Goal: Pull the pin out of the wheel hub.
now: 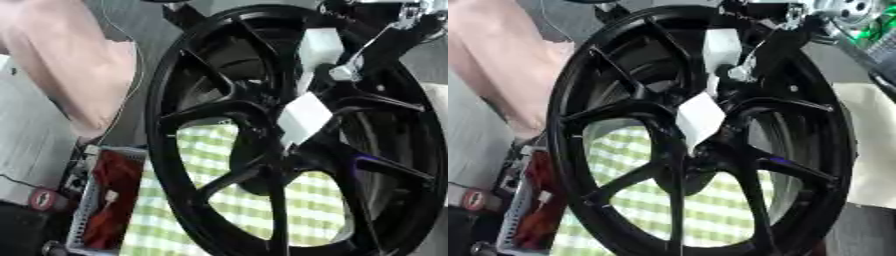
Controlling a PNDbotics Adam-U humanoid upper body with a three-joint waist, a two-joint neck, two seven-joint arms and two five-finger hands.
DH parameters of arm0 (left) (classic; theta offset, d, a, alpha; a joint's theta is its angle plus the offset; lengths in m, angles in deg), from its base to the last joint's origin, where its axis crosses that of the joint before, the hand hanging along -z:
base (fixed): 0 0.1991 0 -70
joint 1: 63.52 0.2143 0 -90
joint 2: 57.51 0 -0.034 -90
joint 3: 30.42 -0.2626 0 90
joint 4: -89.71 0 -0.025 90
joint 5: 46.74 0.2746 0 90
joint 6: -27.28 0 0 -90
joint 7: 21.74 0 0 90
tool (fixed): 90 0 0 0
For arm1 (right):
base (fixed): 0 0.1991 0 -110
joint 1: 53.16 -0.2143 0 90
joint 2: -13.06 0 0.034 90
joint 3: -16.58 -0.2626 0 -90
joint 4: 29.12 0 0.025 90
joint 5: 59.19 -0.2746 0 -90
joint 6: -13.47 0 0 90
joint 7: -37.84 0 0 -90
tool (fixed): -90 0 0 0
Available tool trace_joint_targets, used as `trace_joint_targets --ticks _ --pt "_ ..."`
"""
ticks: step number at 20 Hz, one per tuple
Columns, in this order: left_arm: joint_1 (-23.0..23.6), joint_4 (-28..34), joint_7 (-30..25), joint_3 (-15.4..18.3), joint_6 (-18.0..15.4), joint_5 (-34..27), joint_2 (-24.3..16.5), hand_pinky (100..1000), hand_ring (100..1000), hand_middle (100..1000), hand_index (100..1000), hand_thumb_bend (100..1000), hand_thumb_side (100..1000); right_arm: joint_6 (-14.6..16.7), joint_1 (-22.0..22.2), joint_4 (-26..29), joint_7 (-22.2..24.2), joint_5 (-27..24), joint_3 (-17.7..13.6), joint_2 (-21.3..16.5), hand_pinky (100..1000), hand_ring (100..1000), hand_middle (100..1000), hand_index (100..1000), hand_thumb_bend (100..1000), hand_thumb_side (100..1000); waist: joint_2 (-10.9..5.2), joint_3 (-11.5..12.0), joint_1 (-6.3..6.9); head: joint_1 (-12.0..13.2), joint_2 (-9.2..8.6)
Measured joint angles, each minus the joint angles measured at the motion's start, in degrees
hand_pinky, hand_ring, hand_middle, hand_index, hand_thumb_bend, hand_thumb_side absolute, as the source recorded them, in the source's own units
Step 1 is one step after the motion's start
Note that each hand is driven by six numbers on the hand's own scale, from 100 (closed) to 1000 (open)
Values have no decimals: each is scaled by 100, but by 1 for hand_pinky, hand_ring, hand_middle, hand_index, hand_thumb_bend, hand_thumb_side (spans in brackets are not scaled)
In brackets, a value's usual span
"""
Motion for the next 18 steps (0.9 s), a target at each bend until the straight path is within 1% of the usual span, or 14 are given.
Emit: trace_joint_targets --ticks 6,10,12,14,16,18 --pt "16 0 2 1 1 0 0 888 623 603 778 102 872 -28 -113 0 -117 -116 -174 45 738 628 270 426 409 100 -19 -18 1 15 32" --pt "46 0 8 3 -2 0 0 888 622 604 778 102 871 5 -219 0 -208 -186 -424 45 743 625 263 424 408 100 -58 -60 5 28 48" --pt "51 0 12 3 -4 0 0 888 622 604 778 101 870 11 -223 1 -294 -247 -639 41 747 627 263 427 405 100 -58 -99 12 51 49" --pt "59 0 24 6 -10 0 0 888 621 604 778 100 869 5 -135 5 -432 -334 -918 1 750 628 262 428 403 100 -58 -116 30 74 49" --pt "68 0 38 27 -16 0 0 888 621 604 778 100 869 -15 130 24 -630 -451 -1246 -139 753 629 261 428 403 100 -58 -142 52 105 49" --pt "69 0 55 41 -30 2 0 888 621 604 779 100 868 -31 572 40 -898 -591 -1634 -379 755 630 260 429 402 100 -58 -171 80 137 47"
